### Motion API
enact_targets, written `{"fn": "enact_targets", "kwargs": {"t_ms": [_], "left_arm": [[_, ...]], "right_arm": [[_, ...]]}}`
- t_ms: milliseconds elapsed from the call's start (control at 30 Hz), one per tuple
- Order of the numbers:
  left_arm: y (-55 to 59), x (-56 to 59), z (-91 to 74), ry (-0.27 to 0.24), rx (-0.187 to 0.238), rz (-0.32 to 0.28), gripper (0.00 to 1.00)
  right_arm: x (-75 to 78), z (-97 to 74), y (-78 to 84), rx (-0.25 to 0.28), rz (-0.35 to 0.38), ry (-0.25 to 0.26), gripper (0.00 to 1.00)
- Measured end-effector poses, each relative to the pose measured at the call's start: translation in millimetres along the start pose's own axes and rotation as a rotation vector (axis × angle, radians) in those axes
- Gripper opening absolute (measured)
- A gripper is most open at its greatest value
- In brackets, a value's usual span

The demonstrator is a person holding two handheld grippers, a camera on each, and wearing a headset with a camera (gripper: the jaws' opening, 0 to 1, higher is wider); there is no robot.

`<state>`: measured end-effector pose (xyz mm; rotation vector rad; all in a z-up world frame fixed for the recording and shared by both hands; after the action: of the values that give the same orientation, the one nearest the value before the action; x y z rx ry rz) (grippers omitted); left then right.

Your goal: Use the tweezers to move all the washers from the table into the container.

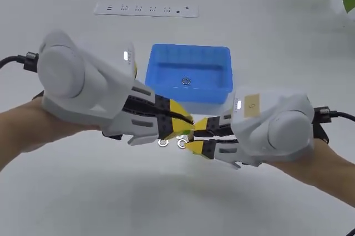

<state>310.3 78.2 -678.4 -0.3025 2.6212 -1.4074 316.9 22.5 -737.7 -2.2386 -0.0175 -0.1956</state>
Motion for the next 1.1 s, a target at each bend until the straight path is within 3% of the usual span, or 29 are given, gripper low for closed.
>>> {"fn": "enact_targets", "kwargs": {"t_ms": [300, 533, 767, 1100], "left_arm": [[-18.6, -5.7, -18.3, -0.021, 0.019, 0.028, 0.06], [-38.5, -17.1, -32.5, -0.043, 0.026, 0.092, 0.06], [-58.1, -36.4, -43.8, -0.063, 0.031, 0.157, 0.06], [-65.7, -65.6, -40.9, -0.071, 0.028, 0.212, 0.06]], "right_arm": [[8.2, -10.8, -21.0, 0.029, -0.023, 0.028, 0.11], [27.7, -22.6, -44.3, 0.054, -0.077, 0.069, 0.11], [49.4, -29.8, -62.1, 0.078, -0.106, 0.114, 0.11], [80.5, -29.0, -66.5, 0.082, -0.137, 0.161, 0.11]]}}
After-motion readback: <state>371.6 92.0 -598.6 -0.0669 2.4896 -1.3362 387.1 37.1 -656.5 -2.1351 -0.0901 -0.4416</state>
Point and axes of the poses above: the centre of the closed fingertips' face, and the gripper's own axes: z roughly forward along the fingers, x roughly to its right, y roughly out of its underside, the point moved 5 cm from there along -z, roughly backward along the fingers, and after that the axes turned 1 degree about -x, right-handed, at the moved point
